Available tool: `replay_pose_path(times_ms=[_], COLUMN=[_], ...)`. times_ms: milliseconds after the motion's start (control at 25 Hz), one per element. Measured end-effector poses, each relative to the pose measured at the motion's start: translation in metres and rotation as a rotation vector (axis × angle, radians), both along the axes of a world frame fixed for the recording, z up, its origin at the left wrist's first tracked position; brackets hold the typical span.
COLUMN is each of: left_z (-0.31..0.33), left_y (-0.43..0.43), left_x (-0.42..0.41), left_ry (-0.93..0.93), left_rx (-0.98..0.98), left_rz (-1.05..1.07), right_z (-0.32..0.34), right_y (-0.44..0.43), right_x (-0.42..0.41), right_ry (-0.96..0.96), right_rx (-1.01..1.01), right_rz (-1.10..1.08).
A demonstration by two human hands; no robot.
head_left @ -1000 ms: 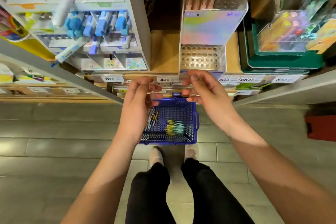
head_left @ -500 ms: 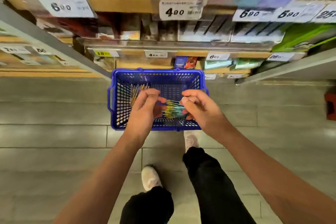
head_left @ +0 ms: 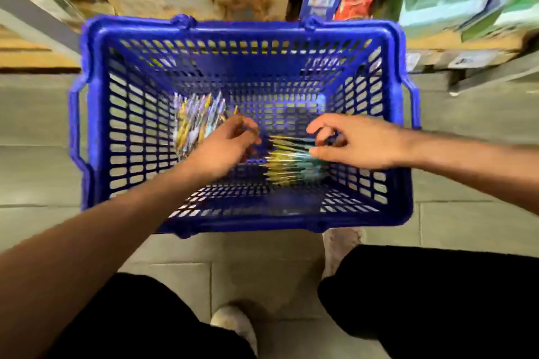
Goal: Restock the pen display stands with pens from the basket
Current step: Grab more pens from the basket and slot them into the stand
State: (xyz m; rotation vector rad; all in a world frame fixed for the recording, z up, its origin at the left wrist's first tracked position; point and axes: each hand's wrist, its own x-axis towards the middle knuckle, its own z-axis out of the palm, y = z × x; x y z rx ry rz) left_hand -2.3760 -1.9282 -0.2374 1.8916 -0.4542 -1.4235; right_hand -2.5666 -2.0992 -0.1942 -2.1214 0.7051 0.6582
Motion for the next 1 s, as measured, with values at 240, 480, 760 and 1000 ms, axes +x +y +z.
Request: replay_pose_path(times_ms=[240,480,760,1000], left_z=[-0.065,-0.05,-0.05,-0.055], left_y=[-0.012,-0.011,-0.013,-0.022], left_x=[0.012,0.025,0.019,0.025], left_ry=[-0.009,-0.019,0.012,-0.02], left_rx=[0.106,0.17,0.191,0.174], left_rz=[-0.165,-0.148,-0.055,-0.067], right_z=[-0.082,-0.131,-0.166,-0.176], right_y=[0.001,0.006,0.011,0.005], right_x=[0.062,0.092,0.086,0.086], right_ry=[0.205,0.492,0.453,0.395], right_rx=[-0.24,-0.389,-0.48,-0.432], right_rz=[0.482,0.554,0.557,0.394])
